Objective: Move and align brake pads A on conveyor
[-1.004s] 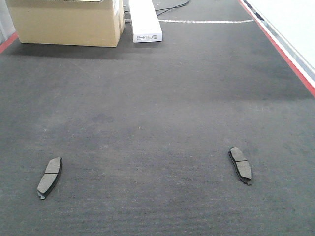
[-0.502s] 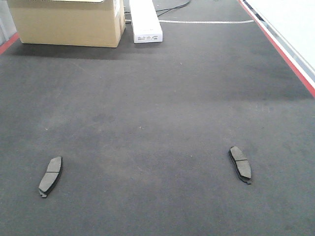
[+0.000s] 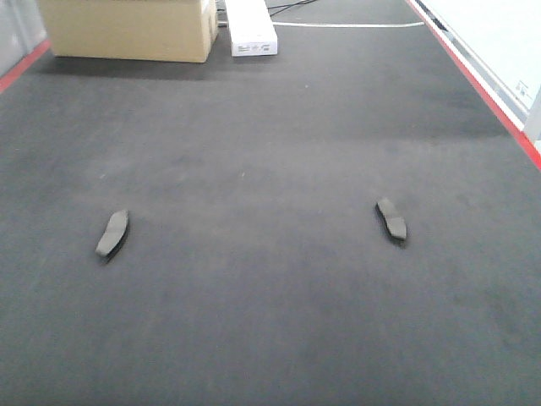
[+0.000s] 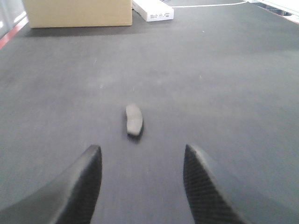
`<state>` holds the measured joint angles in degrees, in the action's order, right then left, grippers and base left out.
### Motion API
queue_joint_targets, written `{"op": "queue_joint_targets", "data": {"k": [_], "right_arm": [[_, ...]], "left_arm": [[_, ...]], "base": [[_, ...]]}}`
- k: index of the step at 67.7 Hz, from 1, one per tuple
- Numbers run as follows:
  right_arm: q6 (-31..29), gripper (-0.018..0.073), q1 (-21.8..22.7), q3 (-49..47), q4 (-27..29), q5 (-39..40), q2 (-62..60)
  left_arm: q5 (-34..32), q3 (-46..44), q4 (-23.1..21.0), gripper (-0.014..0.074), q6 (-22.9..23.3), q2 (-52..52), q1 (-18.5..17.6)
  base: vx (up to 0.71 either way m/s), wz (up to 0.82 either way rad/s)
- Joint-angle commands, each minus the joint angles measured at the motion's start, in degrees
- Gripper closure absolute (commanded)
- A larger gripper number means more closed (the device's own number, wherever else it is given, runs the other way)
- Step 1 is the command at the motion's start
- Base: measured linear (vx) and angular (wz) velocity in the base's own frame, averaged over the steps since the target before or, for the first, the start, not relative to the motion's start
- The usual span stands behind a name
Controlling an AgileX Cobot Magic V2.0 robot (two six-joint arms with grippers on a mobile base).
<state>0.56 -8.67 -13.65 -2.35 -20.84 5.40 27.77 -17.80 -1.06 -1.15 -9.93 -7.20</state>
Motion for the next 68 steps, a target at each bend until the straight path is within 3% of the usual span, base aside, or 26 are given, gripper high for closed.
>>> {"op": "queue_joint_targets", "data": {"k": [1, 68], "right_arm": [[-0.6, 0.0071, 0.0, -1.5, -0.4, 4.5, 0.9], [-0.6, 0.0071, 0.0, -1.5, -0.4, 4.4, 0.9]], "left_arm": [[-4.1, -1.4, -0.2, 0.0206, 0.1, -0.6, -0.2], [-4.0, -1.4, -0.2, 0.0206, 0.1, -0.6, -0.2]], "base": [[-0.38, 0.1], [-0.4, 0.0]]}}
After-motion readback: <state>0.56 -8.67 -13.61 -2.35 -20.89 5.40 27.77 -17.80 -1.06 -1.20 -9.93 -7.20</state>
